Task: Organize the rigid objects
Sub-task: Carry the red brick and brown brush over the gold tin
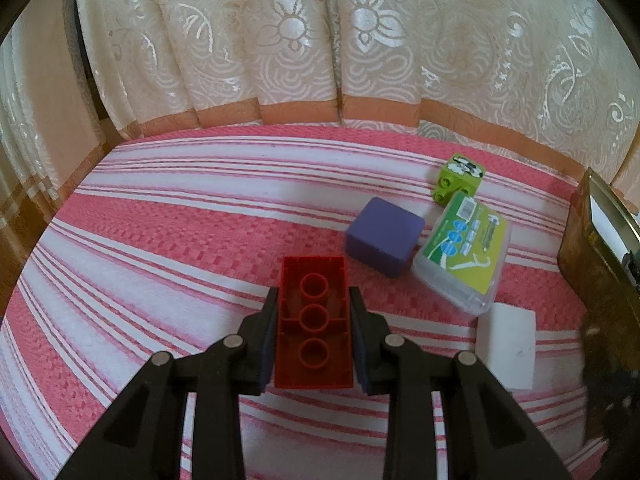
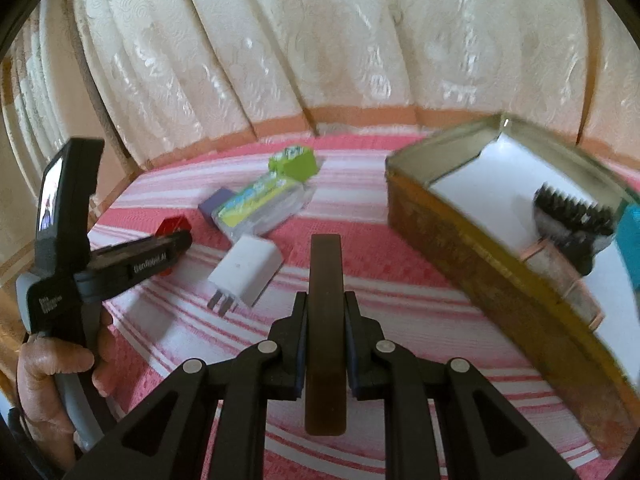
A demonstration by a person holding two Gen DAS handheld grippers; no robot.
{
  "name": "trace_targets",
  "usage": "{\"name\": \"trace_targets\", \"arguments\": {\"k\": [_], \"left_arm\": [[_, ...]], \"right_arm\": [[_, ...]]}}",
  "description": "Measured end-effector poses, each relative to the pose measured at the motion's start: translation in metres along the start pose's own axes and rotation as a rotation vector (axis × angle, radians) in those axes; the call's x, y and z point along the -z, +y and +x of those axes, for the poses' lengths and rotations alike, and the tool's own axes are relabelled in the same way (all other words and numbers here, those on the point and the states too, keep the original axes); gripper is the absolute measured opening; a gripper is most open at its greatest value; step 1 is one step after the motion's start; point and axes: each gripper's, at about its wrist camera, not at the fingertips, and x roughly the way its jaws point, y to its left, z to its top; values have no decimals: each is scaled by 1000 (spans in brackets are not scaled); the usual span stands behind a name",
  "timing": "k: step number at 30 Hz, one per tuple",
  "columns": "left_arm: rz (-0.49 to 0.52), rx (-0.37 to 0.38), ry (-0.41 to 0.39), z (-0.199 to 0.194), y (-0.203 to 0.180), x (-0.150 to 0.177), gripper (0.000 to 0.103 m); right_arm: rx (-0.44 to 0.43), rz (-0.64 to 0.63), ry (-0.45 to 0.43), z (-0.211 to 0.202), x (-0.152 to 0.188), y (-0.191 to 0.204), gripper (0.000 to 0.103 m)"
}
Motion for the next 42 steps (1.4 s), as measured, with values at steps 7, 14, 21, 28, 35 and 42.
{"name": "trace_targets", "arguments": {"k": [7,14,21,28,35,42], "left_arm": [[-20,-16,1,-3,9,8,31],[-52,-6,-27,-12,16,12,30],[-53,-4,-129,-36,13,20,30],[-10,50,-259,-64,-4,30,30],[-8,128,-328,-87,-24,40,30],[5,207,-385,-109,-44,49,30]], "right_arm": [[80,-63,-116,-19,-4,5,17],[124,-89,-175,-28,-7,9,17],[159,-98,-243,-41,-10,11,17],[165,-81,-288,-52,-12,8,17],[121,-26,-313,-64,-14,-6,17],[-31,21,-368,-90,-12,-33,18]]}}
